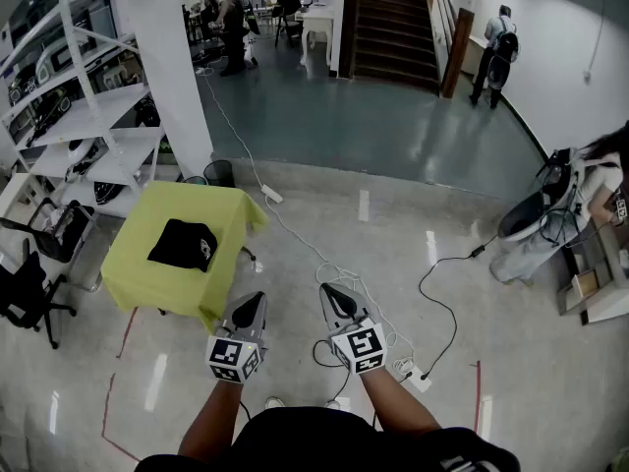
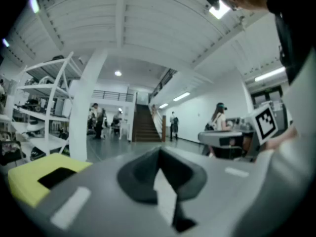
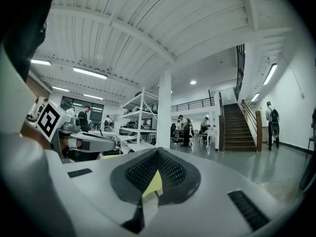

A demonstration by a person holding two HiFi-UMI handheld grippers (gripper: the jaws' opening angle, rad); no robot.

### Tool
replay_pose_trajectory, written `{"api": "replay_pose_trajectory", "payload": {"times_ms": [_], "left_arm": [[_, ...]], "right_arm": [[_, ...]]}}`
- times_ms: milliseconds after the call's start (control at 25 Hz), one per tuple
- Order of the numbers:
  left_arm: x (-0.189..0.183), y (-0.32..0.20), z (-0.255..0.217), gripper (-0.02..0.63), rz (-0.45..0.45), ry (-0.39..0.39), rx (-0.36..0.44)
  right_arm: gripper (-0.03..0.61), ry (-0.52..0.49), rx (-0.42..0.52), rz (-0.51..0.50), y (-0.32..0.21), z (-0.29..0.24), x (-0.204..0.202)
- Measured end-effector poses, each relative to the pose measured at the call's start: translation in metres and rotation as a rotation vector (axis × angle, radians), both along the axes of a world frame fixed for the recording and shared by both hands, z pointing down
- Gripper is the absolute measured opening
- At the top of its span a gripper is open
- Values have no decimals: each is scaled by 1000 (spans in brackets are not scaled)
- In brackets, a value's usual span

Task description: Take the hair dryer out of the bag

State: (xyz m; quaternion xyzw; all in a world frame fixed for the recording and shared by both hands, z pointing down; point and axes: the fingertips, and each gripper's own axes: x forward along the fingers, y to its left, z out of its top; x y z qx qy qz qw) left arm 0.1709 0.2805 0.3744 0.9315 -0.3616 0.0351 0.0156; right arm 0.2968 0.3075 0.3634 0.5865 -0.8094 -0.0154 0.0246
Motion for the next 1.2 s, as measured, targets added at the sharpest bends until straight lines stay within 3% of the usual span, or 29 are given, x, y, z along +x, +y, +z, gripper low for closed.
{"api": "replay_pose_trajectory", "payload": {"times_ms": [400,600,840,1200], "left_arm": [[-34,-10,-3,6,16,4,19],[-43,-16,3,6,49,-6,16],[-61,-11,11,6,103,-10,7],[-88,-21,15,6,111,-17,10]], "right_arm": [[6,11,6,4,-12,-11,-40],[6,-88,24,25,-18,-17,-50],[6,-191,-29,82,-18,-4,-61],[6,-152,-62,90,-15,10,-89]]}}
